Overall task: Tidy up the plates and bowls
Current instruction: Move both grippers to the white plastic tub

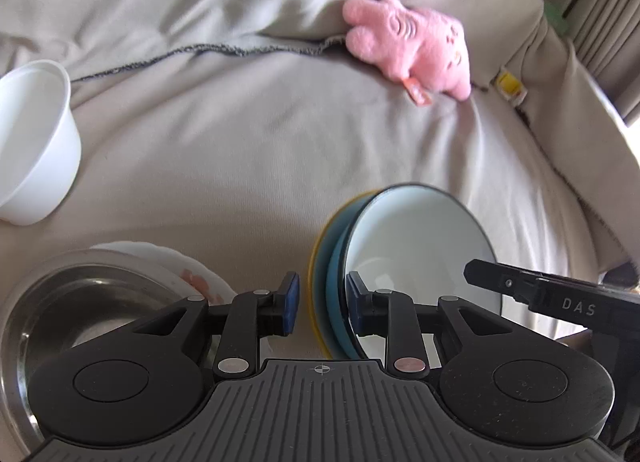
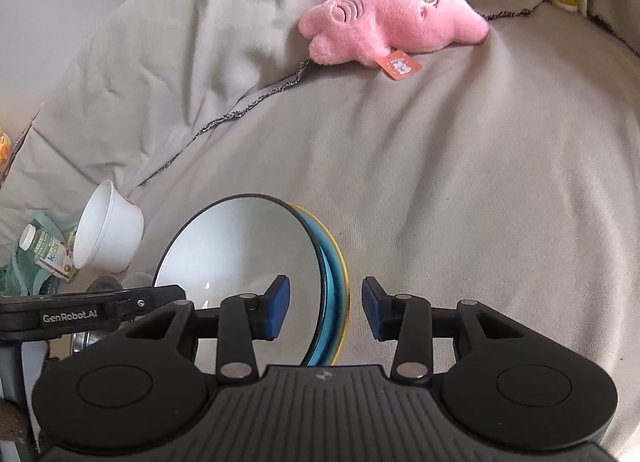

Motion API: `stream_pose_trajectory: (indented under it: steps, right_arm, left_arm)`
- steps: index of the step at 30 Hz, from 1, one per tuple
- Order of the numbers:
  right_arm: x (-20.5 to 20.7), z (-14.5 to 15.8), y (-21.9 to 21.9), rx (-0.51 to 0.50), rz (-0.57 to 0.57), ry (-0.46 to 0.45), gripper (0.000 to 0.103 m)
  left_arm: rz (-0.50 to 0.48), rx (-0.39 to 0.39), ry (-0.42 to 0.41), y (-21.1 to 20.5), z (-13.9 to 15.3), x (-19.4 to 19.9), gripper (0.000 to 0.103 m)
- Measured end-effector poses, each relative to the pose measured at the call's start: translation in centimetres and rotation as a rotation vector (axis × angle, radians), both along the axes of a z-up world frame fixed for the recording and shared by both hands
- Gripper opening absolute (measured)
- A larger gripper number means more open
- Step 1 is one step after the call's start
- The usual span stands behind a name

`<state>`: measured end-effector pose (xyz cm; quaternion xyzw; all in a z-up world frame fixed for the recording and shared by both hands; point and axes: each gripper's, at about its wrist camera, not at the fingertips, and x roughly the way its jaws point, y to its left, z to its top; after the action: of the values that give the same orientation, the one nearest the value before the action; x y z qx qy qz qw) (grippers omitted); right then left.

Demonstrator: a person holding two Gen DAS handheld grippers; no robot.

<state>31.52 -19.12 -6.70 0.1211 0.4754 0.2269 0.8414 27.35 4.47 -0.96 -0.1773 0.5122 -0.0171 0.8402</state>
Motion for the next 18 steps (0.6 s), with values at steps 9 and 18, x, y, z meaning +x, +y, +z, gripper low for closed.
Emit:
stream_pose_trajectory:
  steps: [9,18]
  right_arm:
    - [-1.3,4.9,3.9,-0.084,-0.016,-0.193,0.054]
    - [-0.6,5.1,11.1,-0.186,0.033,-0.186,0.058]
  left_arm:
    - [0.116,-0.068,-0.143,6.0,1.9,-2.0,0.03]
    - [0.331,-0.06,-0.294,16.1,2.6,-5.6,0.03]
